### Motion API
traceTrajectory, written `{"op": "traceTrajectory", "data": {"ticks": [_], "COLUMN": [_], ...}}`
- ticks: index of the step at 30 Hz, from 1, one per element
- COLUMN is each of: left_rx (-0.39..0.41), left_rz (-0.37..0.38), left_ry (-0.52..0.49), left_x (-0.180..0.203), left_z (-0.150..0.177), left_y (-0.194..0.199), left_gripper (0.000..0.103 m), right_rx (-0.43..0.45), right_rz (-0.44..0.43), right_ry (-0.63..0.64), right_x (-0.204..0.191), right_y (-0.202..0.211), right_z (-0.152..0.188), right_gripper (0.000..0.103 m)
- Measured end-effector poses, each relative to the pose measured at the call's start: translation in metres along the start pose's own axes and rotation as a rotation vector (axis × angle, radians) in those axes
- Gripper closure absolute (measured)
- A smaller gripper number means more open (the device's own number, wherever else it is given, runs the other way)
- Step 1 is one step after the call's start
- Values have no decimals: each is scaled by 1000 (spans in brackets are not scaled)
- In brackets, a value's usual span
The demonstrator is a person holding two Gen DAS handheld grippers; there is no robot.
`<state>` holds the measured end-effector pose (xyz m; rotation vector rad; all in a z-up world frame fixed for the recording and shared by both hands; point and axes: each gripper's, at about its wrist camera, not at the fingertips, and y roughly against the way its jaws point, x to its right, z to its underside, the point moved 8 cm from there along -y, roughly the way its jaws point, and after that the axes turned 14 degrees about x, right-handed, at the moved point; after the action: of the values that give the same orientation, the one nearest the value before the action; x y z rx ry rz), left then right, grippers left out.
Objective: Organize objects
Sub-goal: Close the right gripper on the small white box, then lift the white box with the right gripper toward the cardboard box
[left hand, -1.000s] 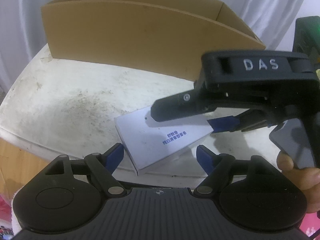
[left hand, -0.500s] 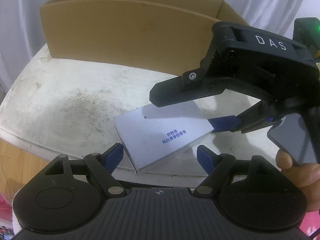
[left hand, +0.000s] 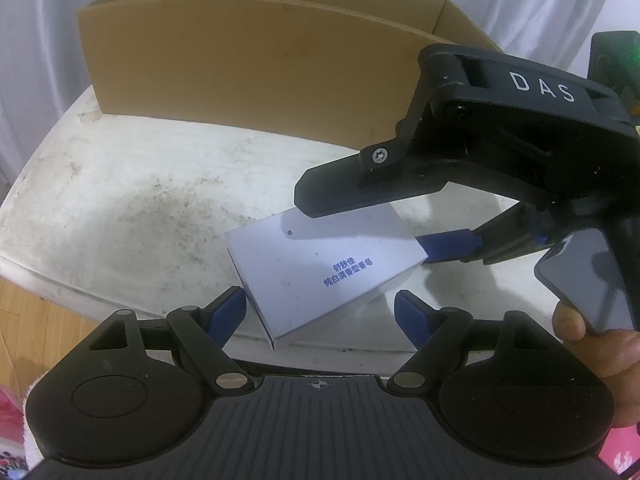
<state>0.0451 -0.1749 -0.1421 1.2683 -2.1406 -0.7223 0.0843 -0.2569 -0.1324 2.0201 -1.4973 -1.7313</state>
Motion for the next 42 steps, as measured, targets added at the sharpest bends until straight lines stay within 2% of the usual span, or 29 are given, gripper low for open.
{"op": "traceTrajectory", "data": {"ticks": [19,30,33,35,37,42], "left_rx": [0,-3,-6,-4,1,21], "left_rz": [1,25,45,53,50,6], "left_ry": [-3,-6,3,7,3,-72], "left_x": [-2,3,3,3,2,7], "left_z": [0,4,8,9,9,5], "left_y": [1,6,12,15,17,13], "left_gripper": [22,21,21,21,21,21], "right_rx": [15,2,6,10,13,16], "right_rz": [-21,-32,-11,12,31,41], "right_ry": [-5,54,102,136,154,179], "right_x": [3,1,0,0,3,6], "right_y": [2,3,3,5,6,10], "right_z": [2,0,0,-1,-4,-3], "right_gripper": [0,1,7,16,30,40]}}
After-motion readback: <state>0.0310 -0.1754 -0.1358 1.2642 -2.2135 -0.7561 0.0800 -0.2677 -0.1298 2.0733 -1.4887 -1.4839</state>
